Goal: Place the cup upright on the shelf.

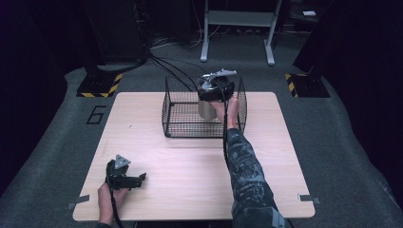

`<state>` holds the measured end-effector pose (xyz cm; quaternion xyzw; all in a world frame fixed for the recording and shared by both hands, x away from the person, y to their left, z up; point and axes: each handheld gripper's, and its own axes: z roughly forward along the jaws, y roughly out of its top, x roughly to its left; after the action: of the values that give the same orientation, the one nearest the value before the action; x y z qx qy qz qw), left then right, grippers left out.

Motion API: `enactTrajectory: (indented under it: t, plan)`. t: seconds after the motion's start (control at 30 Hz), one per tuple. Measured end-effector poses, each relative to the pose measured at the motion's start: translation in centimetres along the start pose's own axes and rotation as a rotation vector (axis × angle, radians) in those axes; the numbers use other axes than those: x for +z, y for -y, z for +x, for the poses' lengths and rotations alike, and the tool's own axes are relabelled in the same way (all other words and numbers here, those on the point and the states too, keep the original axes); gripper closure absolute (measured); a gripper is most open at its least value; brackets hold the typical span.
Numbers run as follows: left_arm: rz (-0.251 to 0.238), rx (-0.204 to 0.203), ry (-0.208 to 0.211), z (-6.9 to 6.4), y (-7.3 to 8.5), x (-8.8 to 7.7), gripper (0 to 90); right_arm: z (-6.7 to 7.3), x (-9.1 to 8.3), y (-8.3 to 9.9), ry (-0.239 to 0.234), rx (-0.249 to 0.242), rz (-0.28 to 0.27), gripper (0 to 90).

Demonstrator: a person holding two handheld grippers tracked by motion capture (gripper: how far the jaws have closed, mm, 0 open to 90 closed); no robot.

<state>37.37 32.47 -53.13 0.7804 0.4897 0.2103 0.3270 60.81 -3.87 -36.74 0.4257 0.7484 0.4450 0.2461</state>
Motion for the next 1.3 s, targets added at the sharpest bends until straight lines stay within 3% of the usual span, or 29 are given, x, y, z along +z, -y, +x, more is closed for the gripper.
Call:
enactTrajectory:
  t: [0.17, 0.33, 0.47, 0.5, 0.7, 1.3]
  plan:
    - [-0.001, -0.006, 0.002, 0.0, 0.0, 0.0, 1.7, 0.1, 0.6, 0.4, -0.001, 0.024, 0.013, 3.5]
    - [0.000, 0.000, 0.001, 0.0, 0.0, 0.0, 1.8, 0.3, 1.3, 0.7, -0.002, 0.012, 0.022, 3.4]
    - [-0.004, -0.009, 0.000, -0.1, 0.0, 0.0, 1.8, 0.4, 1.8, 1.1, 0.001, 0.032, 0.035, 3.4]
    - [0.000, 0.009, -0.003, 0.1, 0.0, 0.0, 1.8, 0.3, 1.9, 1.2, 0.001, 0.026, 0.037, 3.4]
    - [-0.004, 0.013, -0.006, 0.1, 0.0, 0.0, 1.9, 0.3, 2.7, 1.9, 0.004, 0.036, 0.051, 3.4]
    - [-0.003, 0.013, -0.005, 0.1, 0.0, 0.0, 1.9, 0.4, 3.8, 2.9, 0.027, 0.043, 0.067, 3.4]
